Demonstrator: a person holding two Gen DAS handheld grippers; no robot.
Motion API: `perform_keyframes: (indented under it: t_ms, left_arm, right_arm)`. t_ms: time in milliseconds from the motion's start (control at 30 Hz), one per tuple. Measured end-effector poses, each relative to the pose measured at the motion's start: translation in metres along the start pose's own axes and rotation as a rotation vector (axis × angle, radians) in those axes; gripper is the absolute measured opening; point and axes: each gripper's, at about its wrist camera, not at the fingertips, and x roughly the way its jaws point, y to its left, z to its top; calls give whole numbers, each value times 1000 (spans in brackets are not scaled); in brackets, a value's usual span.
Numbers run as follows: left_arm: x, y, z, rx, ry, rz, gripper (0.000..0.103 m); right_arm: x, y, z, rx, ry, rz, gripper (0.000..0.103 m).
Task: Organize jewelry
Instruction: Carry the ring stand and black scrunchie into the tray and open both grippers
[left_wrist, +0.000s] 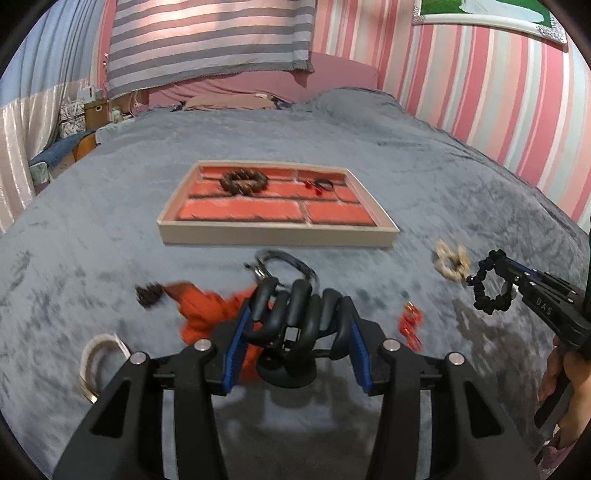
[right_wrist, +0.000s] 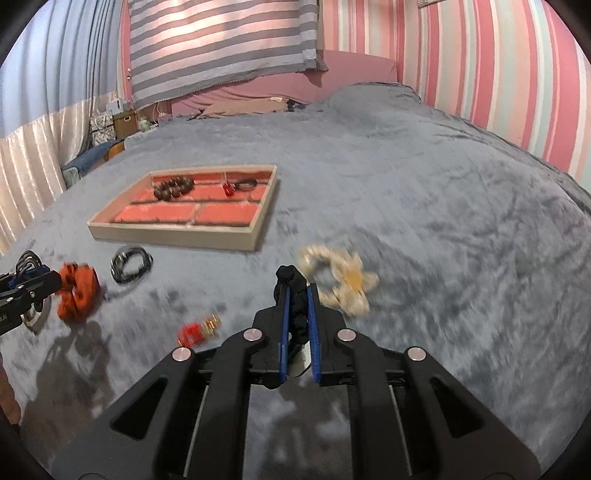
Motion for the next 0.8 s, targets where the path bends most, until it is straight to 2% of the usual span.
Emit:
perform_keyframes:
  t_ms: [367,567,700,800]
  left_arm:
    - [29,51,60,-20,13,36,47]
    - [63,71,95,-7,38,30,47]
    - [95,90,120,-42,89,-20,47]
    - [117,98,137,-19,113,10,47]
  right_arm:
    - [41,37,67,-17,-24,60,10]
    - [82,56,105,-15,-7,87,10]
    - [111,67,130,-15,1,98,10]
    - [132,74,145,-12,8,100,10]
